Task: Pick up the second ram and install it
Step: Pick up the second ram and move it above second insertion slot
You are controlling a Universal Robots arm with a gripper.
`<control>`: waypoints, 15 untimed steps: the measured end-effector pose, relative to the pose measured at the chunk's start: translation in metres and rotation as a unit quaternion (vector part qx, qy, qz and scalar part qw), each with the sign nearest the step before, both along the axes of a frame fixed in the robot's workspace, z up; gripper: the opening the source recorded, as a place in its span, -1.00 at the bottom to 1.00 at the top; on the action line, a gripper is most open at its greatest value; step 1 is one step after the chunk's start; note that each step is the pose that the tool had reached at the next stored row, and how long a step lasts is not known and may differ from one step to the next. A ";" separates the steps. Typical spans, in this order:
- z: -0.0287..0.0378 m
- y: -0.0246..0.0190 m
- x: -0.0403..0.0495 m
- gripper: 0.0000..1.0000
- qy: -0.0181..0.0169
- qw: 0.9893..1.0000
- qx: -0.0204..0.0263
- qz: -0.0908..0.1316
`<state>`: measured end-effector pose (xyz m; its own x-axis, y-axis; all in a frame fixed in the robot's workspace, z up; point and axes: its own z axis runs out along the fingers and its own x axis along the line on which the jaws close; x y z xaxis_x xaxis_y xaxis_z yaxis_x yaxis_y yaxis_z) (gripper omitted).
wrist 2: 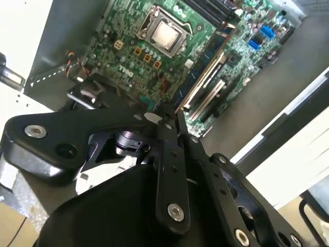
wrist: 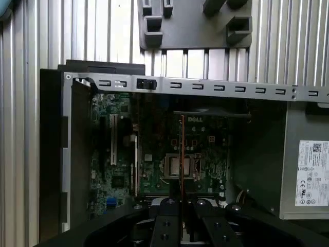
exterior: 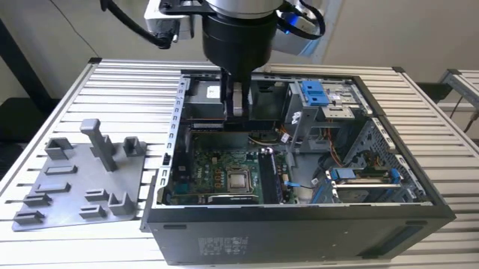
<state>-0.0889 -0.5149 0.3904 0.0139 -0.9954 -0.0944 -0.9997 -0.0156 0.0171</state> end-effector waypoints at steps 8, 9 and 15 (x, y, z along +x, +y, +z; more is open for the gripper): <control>0.0000 -0.0002 0.0365 -0.72 0.002 1.000 0.001 0.000; 0.0000 -0.0002 0.0410 -0.72 0.002 1.000 0.001 0.000; 0.0000 -0.0005 0.0682 -0.72 0.003 1.000 0.001 0.000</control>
